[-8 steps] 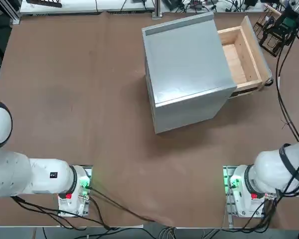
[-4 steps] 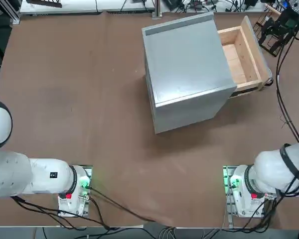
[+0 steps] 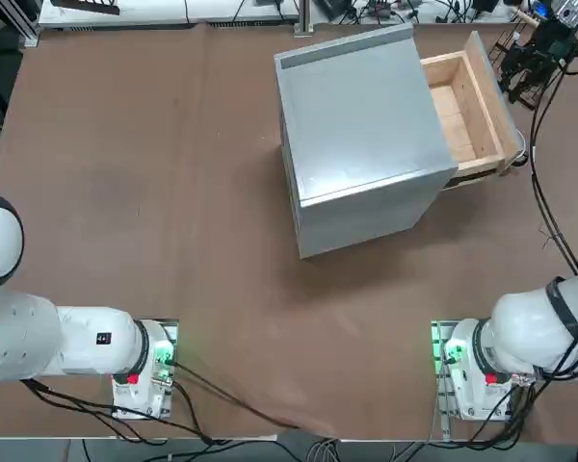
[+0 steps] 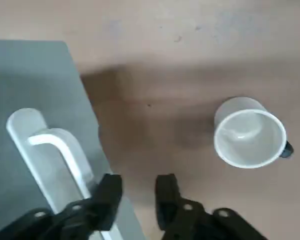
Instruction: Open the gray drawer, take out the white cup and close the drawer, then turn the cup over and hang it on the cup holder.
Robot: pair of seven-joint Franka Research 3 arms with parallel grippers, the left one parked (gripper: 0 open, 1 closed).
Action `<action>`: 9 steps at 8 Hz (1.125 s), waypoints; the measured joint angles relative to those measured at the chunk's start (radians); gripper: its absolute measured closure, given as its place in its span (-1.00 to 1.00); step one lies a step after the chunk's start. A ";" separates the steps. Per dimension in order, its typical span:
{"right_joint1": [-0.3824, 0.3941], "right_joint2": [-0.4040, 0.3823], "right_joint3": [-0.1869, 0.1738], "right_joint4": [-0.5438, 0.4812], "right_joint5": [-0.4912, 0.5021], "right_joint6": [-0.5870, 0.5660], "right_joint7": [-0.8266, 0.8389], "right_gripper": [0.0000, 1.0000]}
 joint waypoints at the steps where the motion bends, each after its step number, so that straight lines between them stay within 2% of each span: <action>1: 0.014 0.000 0.002 0.000 0.000 0.000 -0.012 0.67; 2: 0.027 -0.001 0.004 0.000 0.000 -0.001 -0.019 0.96; 6: 0.099 -0.019 0.007 0.000 0.015 -0.019 -0.026 0.96; 9: 0.148 -0.024 0.009 -0.009 0.094 -0.060 -0.027 0.96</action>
